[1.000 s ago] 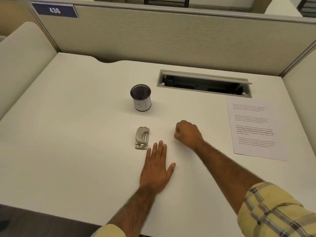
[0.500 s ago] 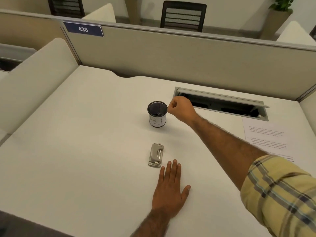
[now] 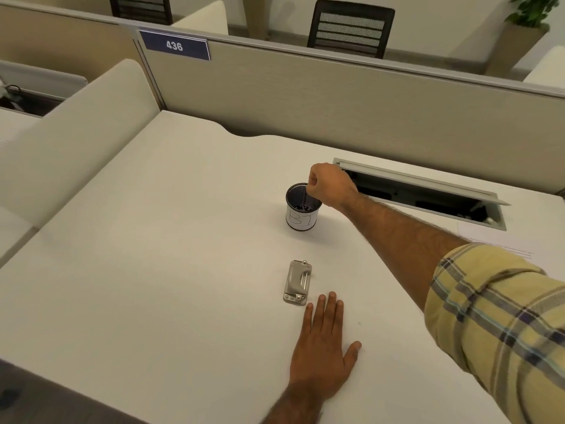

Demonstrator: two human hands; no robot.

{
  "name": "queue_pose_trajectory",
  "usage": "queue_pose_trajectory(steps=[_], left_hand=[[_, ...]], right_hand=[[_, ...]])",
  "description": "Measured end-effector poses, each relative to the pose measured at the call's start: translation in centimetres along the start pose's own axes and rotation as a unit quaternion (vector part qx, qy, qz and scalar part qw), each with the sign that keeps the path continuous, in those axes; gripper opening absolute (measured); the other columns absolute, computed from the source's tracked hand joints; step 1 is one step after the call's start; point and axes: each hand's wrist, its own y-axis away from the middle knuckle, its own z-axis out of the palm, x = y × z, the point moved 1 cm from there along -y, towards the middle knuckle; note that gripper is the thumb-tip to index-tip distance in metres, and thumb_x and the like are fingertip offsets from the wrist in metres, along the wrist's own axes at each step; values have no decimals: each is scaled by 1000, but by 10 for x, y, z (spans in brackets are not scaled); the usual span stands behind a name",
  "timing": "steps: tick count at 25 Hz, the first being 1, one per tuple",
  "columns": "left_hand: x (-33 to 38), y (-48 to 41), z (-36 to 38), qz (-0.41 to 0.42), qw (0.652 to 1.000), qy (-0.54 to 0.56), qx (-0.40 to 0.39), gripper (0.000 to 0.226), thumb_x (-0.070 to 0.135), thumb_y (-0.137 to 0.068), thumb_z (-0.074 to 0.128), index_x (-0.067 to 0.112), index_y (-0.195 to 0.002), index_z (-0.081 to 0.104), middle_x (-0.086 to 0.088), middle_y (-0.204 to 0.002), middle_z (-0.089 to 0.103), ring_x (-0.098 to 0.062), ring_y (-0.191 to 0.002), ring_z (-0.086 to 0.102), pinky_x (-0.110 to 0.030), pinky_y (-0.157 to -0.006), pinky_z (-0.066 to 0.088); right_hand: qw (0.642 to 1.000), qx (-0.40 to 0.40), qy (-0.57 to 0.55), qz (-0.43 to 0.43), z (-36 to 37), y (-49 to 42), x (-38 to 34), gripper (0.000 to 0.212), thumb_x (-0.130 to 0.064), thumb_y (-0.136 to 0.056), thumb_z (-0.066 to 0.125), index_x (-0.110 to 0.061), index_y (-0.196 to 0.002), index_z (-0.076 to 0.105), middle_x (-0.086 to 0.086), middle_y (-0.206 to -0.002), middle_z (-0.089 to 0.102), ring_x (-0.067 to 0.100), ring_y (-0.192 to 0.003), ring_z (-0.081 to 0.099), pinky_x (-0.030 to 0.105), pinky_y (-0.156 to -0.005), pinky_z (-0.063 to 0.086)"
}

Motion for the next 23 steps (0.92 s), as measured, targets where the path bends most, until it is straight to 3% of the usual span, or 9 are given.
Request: queue_pose_trajectory(steps=[8, 11, 14, 17, 20, 23], left_hand=[[0, 1, -1, 7, 1000, 14, -5, 77, 57, -103, 33, 8, -162, 18, -10, -172, 8, -27, -159, 4, -46, -123, 5], [0, 1, -2, 10, 1000, 16, -7, 77, 56, -103, 33, 8, -162, 17, -10, -172, 7, -27, -159, 3, -46, -123, 4], [0, 1, -2, 9, 1000, 20, -9, 78, 57, -103, 31, 8, -162, 16, -10, -172, 5, -27, -159, 2, -46, -123, 3], [-1, 1, -1, 3, 1000, 20, -14, 78, 59, -103, 28, 9, -162, 16, -9, -172, 4, -27, -159, 2, -46, -123, 3], [-2, 0, 3, 2, 1000, 18, -15, 81, 62, -103, 25, 9, -163, 11, -8, -173, -1, -24, -159, -4, -47, -124, 2], [-4, -1, 4, 1, 999, 26, -31, 83, 64, -103, 20, 11, -163, 2, -5, -172, -9, -21, -158, -12, -47, -126, 1]], right_hand=[[1000, 4, -10, -2, -2, 1, -4, 19, -1, -81, 54, -20, -80, 56, 0, -86, 67, 23, -77, 61, 29, -58, 40], [1000, 11, -11, 0, -3, 2, -4, 12, -14, -84, 67, -20, -80, 57, -4, -78, 63, 22, -75, 61, 28, -52, 35], [1000, 15, -23, -8, -5, 2, -4, 15, -31, -90, 67, -17, -85, 64, -3, -82, 64, 21, -80, 61, 29, -59, 36], [991, 47, -123, 9, -9, 19, -2, 38, -53, -92, 58, -18, -79, 63, -8, -71, 61, 11, -66, 55, 31, -56, 37], [985, 72, -159, 7, -2, 63, 14, 38, -52, -96, 55, -25, -69, 58, -11, -66, 57, 7, -61, 51, 31, -57, 38], [990, 45, -121, 48, 25, 132, 56, 32, -44, -100, 53, -20, -94, 72, -2, -92, 71, 15, -83, 62, 33, -74, 49]])
